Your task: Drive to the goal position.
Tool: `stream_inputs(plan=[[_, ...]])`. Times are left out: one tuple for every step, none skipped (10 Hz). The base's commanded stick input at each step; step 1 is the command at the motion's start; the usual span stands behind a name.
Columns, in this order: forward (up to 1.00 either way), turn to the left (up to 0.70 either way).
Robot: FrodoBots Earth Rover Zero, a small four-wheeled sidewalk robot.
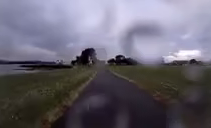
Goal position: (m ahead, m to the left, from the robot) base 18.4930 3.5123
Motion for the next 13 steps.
stream_inputs(plan=[[0.70, -0.14], [0.70, -0.14], [0.70, -0.13], [0.70, -0.07], [0.70, -0.01], [0.70, 0.00], [0.70, 0.00], [0.70, 0.00], [0.70, 0.00], [0.70, 0.00], [0.70, 0.00], [0.70, 0.00], [0.70, 0.00]])
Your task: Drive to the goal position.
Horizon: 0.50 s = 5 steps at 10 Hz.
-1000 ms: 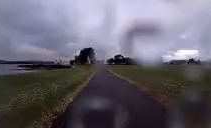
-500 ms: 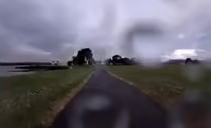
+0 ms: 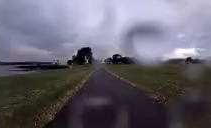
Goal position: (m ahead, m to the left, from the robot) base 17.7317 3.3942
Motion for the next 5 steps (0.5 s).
stream_inputs(plan=[[0.70, 0.00], [0.70, 0.00], [0.70, 0.00], [0.70, 0.00], [0.70, 0.00]])
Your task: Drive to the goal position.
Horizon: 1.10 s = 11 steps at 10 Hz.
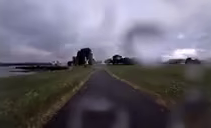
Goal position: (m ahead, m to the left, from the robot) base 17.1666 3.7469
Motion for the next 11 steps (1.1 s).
stream_inputs(plan=[[0.70, 0.00], [0.70, 0.00], [0.70, 0.00], [0.70, 0.00], [0.70, 0.00], [0.70, 0.00], [0.70, 0.00], [0.70, 0.00], [0.70, 0.00], [0.70, 0.00], [0.70, 0.00]])
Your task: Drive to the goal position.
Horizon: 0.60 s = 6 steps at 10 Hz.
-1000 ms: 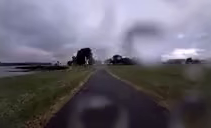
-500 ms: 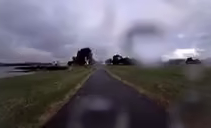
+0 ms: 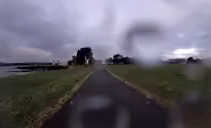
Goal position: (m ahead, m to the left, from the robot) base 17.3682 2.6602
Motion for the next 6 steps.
stream_inputs(plan=[[0.70, 0.00], [0.70, 0.00], [0.70, 0.00], [0.70, 0.00], [0.70, 0.00], [0.70, 0.00]])
